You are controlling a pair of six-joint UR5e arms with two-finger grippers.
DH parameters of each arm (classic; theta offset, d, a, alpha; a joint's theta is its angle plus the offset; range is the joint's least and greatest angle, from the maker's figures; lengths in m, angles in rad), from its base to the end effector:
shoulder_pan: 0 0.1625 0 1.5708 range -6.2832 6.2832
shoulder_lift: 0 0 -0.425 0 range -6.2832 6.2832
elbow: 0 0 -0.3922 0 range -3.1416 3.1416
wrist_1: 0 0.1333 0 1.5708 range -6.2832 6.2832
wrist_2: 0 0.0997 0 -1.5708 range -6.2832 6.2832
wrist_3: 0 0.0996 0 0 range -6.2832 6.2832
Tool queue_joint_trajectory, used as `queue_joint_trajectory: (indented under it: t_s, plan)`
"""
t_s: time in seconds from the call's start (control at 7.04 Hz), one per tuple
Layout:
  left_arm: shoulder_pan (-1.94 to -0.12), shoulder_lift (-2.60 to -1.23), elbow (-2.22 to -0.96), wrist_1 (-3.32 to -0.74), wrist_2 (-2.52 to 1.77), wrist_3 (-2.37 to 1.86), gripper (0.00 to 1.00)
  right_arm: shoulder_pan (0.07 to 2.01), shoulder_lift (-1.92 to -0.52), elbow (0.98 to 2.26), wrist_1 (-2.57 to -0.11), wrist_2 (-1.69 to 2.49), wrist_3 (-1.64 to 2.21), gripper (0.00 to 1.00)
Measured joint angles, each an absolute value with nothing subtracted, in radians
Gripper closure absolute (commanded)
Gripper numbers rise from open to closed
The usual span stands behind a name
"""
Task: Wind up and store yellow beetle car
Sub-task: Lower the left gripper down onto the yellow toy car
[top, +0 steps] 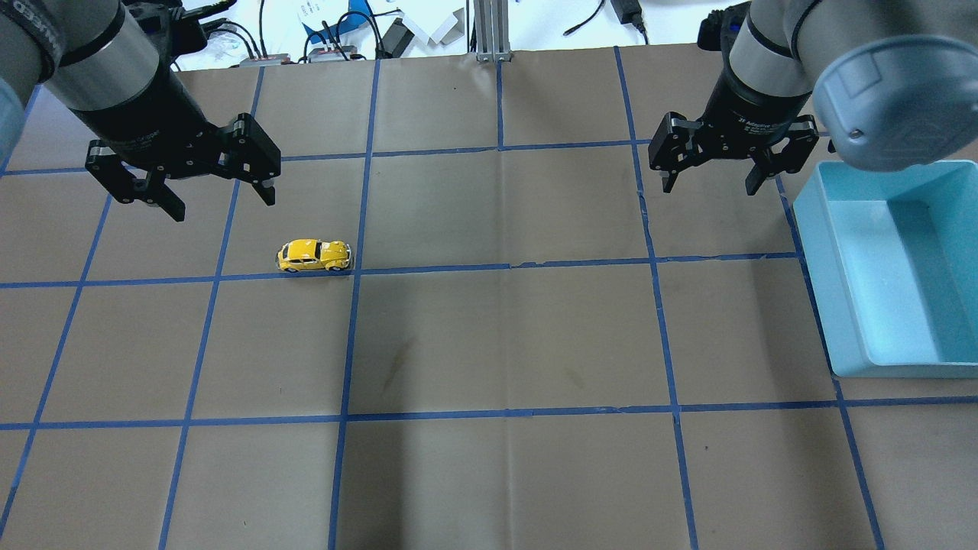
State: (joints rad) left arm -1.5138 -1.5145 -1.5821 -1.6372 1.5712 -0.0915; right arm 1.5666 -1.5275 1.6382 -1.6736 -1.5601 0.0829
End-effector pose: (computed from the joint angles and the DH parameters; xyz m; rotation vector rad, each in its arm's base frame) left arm -0.1065 -0.4723 0.5028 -0.2330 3.1320 0.0336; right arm 0.1322 -0.5077 0.4434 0.1364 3.1282 0.0130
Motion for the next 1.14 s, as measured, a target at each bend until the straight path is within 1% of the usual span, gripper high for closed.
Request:
queue_joint_trajectory:
  t_s: [0.28, 0.57, 1.14]
  plan:
    - [-1.515, -1.515, -1.579, -1.639, 1.568, -0.042, 0.00, 1.566, -1.528, 1.638, -1.674, -1.560, 0.083, 0.00]
    - [-1.517, -1.529, -1.594, -1.632, 1.567, 0.100, 0.00, 1.567, -1.529, 1.639, -1.674, -1.560, 0.083, 0.00]
    - [-1.515, -1.697, -1.617, -1.494, 1.566, 0.642, 0.00, 1.568, -1.530, 1.639, -1.674, -1.560, 0.083, 0.00]
